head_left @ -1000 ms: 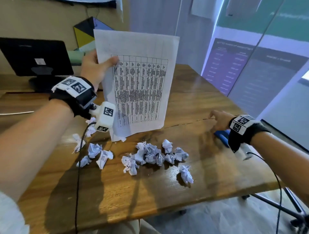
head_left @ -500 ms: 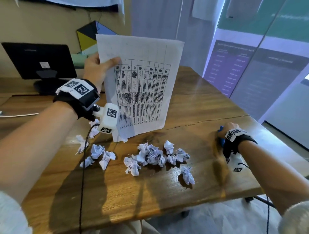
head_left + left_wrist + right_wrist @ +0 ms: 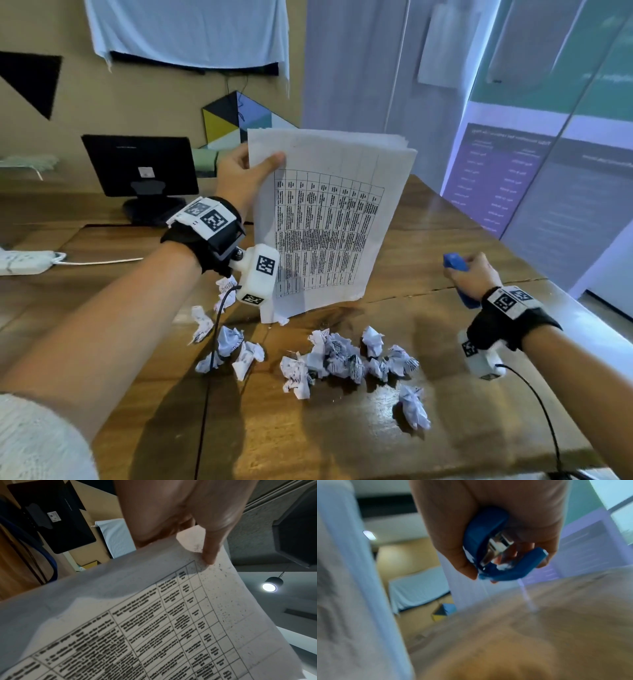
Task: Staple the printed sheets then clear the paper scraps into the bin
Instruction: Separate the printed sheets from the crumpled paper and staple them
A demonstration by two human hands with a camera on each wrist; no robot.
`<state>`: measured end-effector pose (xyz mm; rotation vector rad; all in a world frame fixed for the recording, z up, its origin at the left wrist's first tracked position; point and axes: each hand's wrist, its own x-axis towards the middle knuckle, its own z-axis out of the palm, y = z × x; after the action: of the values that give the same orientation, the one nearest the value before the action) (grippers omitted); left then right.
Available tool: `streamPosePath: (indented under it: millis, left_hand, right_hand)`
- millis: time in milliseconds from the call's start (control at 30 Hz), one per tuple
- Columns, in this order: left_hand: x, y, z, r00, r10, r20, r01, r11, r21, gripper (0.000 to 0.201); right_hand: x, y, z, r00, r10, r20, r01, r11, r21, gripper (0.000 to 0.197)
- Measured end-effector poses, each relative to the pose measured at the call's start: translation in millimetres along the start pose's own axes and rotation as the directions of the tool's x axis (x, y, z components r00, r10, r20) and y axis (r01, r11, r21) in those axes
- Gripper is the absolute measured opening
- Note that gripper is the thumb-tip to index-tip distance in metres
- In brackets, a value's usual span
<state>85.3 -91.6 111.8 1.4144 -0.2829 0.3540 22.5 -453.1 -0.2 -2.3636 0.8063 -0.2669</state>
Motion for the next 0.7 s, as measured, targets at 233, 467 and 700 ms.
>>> streamPosePath:
  millis: [233,467,700]
  left_hand:
    - [5,-4,-3,0.996,0.03,-0.079,-0.025,0.997,0.071,0.032]
    - [8,-8,-2,0.991,0.079,-0.111,-0.063,0.989,0.137,0.01]
    - [2,-5,-4,0.99,0.087,-0.109,-0.08,0.994,0.071,0.015]
  right_hand:
    - [-72,-149,-61,0.751,-0.402,-0.524,0.66,0.488,0.571,0.014]
    - [-133,-237,-62,0.552,-0.553,-0.625,0.765,0.037,0.643,0.042]
    - [-133,-285,-6,0.532,-0.701,-0.475,0.778,0.182,0.601,0.045]
